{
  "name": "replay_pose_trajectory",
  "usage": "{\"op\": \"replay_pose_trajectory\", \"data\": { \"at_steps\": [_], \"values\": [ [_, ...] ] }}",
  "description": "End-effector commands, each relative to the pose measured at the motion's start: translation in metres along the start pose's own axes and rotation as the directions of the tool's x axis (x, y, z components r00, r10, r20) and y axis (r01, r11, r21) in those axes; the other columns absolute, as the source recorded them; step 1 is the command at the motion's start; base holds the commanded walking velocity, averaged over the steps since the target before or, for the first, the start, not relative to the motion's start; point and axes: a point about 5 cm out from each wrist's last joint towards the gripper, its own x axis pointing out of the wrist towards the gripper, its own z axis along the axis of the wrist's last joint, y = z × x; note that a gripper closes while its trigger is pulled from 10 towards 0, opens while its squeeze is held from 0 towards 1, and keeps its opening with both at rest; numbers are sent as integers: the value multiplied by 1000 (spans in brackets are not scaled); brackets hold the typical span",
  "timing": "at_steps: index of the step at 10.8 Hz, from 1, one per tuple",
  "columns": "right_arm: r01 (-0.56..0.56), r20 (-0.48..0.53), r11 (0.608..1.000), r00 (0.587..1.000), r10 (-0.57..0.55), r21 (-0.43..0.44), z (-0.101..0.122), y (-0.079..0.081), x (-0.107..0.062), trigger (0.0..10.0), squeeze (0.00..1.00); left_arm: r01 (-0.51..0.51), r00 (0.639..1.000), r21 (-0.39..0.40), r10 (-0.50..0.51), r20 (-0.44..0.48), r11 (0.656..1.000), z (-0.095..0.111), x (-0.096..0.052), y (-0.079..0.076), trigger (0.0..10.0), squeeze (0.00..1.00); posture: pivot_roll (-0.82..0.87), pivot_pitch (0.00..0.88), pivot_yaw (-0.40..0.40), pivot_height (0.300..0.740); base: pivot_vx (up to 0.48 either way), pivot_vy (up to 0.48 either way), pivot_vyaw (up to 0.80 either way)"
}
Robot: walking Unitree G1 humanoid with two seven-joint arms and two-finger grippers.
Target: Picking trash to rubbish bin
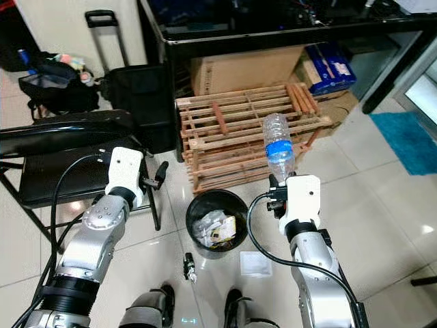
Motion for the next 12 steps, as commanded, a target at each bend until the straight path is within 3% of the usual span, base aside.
{"op": "replay_pose_trajectory", "data": {
  "at_steps": [1,8,12],
  "values": [
    [10,-16,1000,1000,-10,-9,-5,-2,-2,10000,0,14,1000,6,-14,-8,1000,-2,0,-4,10000,0,298,229,-108,740,0,0,0],
    [-13,-42,1000,999,13,-2,-12,2,1,10000,0,-4,999,32,6,-40,999,-10,-3,-4,10000,0,304,242,-113,740,0,0,0],
    [-131,-95,990,988,126,-47,-31,11,29,10000,0,-34,997,51,38,-69,998,-16,-12,1,10000,0,354,289,-119,740,0,0,0]
  ]
}}
